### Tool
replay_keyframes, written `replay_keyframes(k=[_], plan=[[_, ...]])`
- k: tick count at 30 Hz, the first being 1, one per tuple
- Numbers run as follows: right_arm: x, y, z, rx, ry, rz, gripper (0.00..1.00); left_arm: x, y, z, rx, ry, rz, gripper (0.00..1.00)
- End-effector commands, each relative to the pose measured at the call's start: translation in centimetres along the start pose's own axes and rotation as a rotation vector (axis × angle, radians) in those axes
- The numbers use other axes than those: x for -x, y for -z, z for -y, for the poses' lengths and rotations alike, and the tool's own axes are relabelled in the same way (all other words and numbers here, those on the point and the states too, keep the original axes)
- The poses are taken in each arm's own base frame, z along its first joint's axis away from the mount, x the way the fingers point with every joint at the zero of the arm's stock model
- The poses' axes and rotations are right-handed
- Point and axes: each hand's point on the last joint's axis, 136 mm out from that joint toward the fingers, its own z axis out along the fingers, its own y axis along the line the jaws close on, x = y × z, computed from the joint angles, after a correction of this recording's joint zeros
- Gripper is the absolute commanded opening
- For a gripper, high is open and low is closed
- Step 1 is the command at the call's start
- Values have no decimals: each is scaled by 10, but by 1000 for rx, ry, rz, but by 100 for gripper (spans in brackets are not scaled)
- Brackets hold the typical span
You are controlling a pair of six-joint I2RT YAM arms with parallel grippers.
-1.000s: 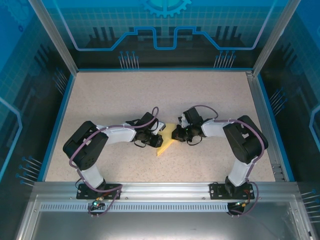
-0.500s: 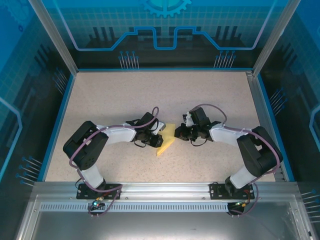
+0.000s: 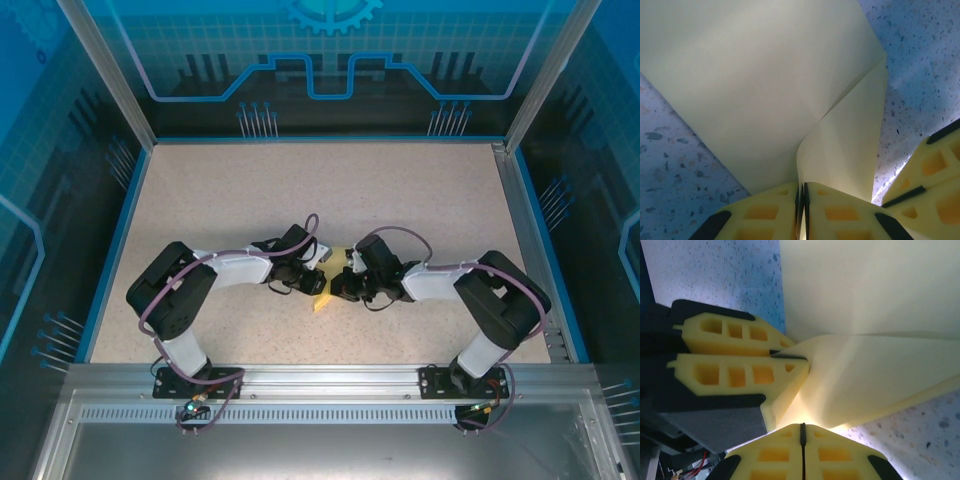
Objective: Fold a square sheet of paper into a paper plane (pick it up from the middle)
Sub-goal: Third fold the triangle at the center of the table.
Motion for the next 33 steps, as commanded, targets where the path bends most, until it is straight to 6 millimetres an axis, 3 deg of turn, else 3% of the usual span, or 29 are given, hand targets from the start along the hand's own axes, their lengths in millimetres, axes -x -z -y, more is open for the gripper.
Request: replay_keyframes(k=[1,7,19,28,33], plan=[[0,-8,0,7,-12,5,6,-16,-8,-11,29,4,-71,15],[2,-13,3,-9,-8,3,6,-15,-8,-10,19,2,-74,15],[-24,-12,47,-170,-46,-59,6,-16,-10,-10,18,1,-84,16],[-14,-1,1,-36,22,22,7,-17,-10,-9,15,-1,-89,16],[-15,-5,-12,14,29,43,7,-17,-10,-8,10,-3,-90,16]])
